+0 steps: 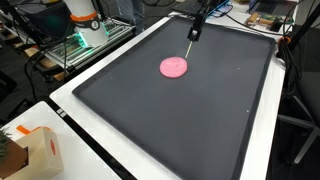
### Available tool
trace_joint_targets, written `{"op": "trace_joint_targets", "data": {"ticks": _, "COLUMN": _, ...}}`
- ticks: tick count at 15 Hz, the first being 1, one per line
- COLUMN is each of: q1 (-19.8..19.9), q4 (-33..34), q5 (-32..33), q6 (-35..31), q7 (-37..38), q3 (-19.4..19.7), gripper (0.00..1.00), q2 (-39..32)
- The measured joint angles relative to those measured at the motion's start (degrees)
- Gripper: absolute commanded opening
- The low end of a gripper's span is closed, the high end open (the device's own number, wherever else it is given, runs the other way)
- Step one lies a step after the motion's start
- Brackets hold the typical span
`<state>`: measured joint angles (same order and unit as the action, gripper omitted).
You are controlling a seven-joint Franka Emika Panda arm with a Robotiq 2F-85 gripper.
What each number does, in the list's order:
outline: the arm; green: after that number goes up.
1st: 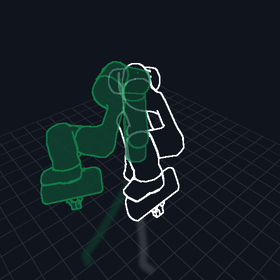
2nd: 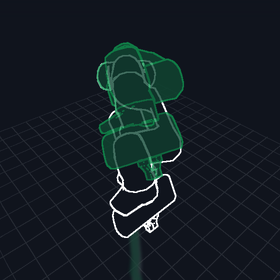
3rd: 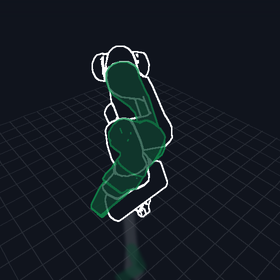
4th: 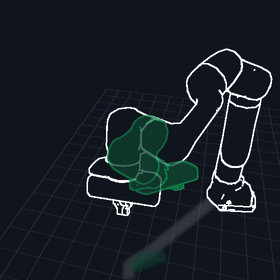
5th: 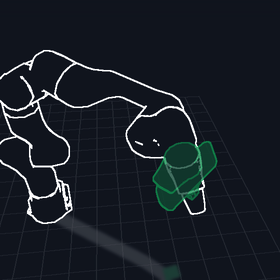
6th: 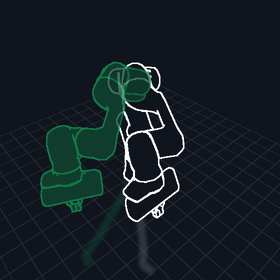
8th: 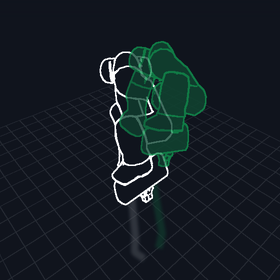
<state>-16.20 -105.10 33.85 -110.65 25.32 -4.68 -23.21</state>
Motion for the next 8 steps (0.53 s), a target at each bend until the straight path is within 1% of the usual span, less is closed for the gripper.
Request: {"op": "trace_joint_targets", "data": {"ticks": 8, "q1": 4.1, "q4": -0.1, "q5": -9.3, "q6": -0.8, "q7": -14.3, "q3": 0.0, "gripper": 0.03, "q2": 3.1}}
